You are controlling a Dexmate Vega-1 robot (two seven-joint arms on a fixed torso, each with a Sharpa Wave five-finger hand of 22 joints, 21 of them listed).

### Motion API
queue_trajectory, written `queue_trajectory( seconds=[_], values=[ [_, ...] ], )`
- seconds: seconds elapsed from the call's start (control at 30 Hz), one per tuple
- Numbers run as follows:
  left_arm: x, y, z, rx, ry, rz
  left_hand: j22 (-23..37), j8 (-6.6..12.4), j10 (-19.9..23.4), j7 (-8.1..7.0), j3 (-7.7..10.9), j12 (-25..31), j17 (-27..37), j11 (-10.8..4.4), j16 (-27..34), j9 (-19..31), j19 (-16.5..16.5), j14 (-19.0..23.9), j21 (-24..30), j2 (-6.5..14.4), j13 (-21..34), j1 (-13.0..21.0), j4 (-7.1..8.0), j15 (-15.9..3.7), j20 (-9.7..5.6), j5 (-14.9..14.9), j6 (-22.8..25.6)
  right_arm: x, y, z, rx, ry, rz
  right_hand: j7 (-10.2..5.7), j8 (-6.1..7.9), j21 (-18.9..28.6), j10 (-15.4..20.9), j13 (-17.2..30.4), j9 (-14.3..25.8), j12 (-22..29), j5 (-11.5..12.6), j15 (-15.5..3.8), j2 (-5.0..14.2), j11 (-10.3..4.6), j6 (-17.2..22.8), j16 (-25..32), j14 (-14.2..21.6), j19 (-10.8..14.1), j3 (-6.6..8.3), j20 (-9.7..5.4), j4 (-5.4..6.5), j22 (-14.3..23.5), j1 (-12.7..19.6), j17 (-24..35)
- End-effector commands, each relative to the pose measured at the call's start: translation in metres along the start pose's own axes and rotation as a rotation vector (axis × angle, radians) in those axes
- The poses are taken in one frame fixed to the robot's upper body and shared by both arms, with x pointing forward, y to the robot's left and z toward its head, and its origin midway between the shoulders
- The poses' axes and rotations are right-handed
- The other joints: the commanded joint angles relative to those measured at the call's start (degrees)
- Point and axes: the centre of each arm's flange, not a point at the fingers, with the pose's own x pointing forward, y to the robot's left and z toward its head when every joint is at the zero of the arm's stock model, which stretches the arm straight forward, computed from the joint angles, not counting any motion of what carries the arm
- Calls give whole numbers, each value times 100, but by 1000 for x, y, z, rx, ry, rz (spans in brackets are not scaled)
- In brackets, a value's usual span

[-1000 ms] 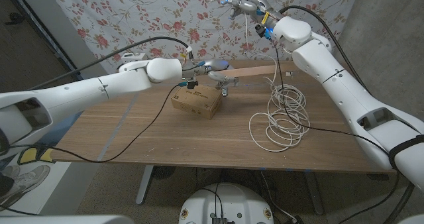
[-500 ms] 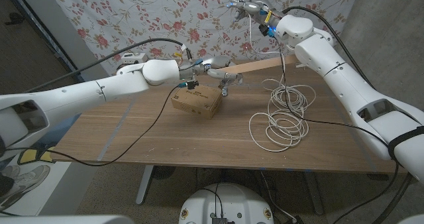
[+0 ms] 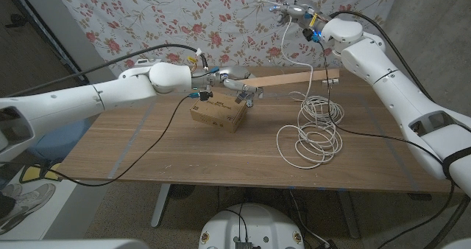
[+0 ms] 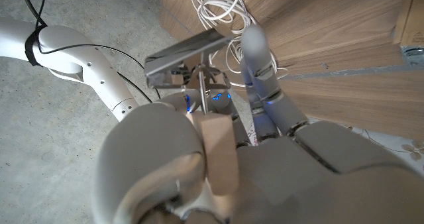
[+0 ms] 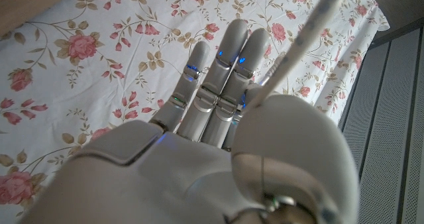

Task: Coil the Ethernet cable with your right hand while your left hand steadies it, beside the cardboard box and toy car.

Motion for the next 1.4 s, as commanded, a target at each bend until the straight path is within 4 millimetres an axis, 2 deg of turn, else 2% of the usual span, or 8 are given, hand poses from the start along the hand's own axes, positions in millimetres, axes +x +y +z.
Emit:
queue_trajectory(
  seconds=[0.03,0.2,0.47,0.67,0.83,1.07,1.27,1.4],
  values=[
    [-32,5,-5,-103,-84,9,4,31,7,-6,26,36,17,14,55,-8,-2096,2038,46,50,29,3,-5,-1362,433,9,2,-16,-22,-20,0,49,-33,634,-12,49,-17,7,-2,-15,-5,-28,28,-6,769,-15,3,-30,166,-802,129,-13,3,17],
    [-44,6,-6,-147,-141,-20,7,44,22,-5,25,47,25,7,80,-1,-2097,2055,72,54,30,7,-8,-1346,432,2,-10,-21,-26,-29,-2,72,-40,626,-27,78,-24,6,-7,-16,-5,-27,24,1,768,-29,-7,-50,164,-807,124,-40,-1,27],
    [-64,9,-8,-202,-222,25,11,54,5,-6,24,50,35,-13,107,-19,-2097,2061,106,61,32,15,-13,-1379,422,-7,-4,-28,-30,-41,17,99,-56,608,-51,129,-17,-27,-22,-30,-4,-17,16,3,779,-56,-10,-73,155,-813,117,-85,-11,30],
    [-76,9,-12,-221,-225,32,2,68,25,8,23,62,39,-29,141,-20,-2088,2078,134,68,33,21,-15,-1371,422,-18,-12,-33,-30,-48,17,116,-59,610,-57,158,-31,-28,-16,-34,-3,-21,13,15,784,-71,-19,-92,150,-815,113,-109,-17,38],
    [-88,12,-14,-230,-231,107,20,74,42,23,22,69,42,-31,159,-29,-2097,2086,160,70,33,23,-14,-1382,419,-25,-10,-36,-25,-54,33,117,-60,615,-65,178,-24,-51,-10,-44,-2,-22,12,12,777,-82,-14,-103,147,-815,110,-126,-20,34],
    [-93,14,-18,-245,-270,257,2,99,22,-27,18,65,45,-39,179,-8,-2099,2068,165,66,34,16,-5,-1389,405,-34,-20,-38,-15,-63,51,118,-44,599,-75,220,-18,-45,-13,-37,-1,-23,11,12,796,-99,-8,-123,144,-814,99,-157,-23,38],
    [-93,15,-21,-237,-267,382,-9,98,21,-44,16,65,47,-40,180,-28,-2139,2016,155,61,33,6,5,-1397,412,-38,-23,-44,-7,-80,85,134,-39,606,-78,256,-14,-46,-4,-36,1,-21,9,21,806,-111,6,-134,141,-820,91,-179,-25,39],
    [-92,16,-24,-225,-236,464,-26,101,17,-52,17,65,46,-45,188,-31,-2141,2005,145,60,33,0,11,-1399,411,-39,-28,-51,-1,-98,114,156,-38,594,-75,273,-23,-39,4,-36,2,-22,6,21,819,-114,-1,-145,139,-821,86,-191,-27,56]
  ],
)
